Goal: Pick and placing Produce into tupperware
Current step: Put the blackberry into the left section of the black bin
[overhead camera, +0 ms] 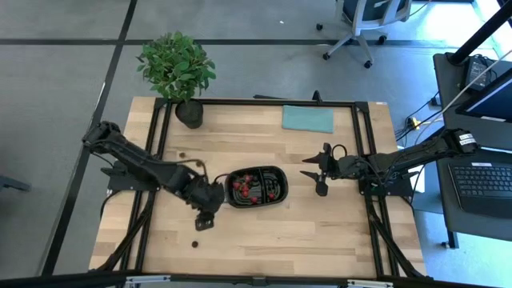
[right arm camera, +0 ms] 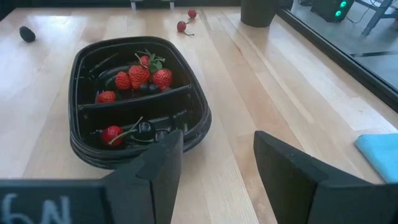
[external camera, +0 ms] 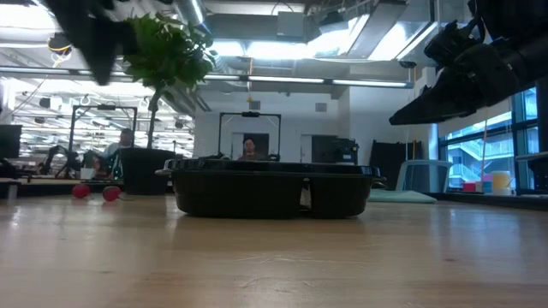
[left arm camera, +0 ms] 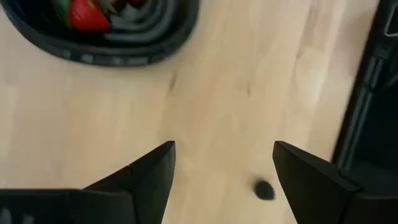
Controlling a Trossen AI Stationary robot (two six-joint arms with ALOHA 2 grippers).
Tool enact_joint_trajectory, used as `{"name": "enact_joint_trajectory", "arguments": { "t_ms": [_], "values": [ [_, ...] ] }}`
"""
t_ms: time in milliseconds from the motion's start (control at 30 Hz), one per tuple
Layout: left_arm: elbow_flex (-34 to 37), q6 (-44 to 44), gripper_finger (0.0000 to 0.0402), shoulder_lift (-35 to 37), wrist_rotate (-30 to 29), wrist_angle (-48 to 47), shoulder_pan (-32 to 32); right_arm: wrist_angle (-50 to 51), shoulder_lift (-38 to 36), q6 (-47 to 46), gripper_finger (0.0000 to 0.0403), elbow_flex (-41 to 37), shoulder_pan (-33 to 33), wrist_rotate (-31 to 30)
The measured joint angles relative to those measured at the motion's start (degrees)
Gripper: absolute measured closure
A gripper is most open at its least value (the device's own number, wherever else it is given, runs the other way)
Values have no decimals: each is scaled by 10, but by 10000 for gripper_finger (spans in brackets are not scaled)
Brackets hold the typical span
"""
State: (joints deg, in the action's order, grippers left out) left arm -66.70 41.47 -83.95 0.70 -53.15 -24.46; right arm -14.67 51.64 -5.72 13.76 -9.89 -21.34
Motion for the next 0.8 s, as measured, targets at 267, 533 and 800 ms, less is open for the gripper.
{"name": "enact_joint_trajectory", "arguments": {
  "t_ms": [267, 533, 800],
  "values": [
    [0, 34, 140, -43, -10, 23, -96, -4, 0, 0, 203, 0, 0, 0],
    [0, 34, 140, -127, -18, 59, -159, -7, 0, -4, 203, 0, 0, 0],
    [0, 92, 140, -176, -16, 58, -196, -8, 0, -16, 203, 0, 0, 0]
  ]
}}
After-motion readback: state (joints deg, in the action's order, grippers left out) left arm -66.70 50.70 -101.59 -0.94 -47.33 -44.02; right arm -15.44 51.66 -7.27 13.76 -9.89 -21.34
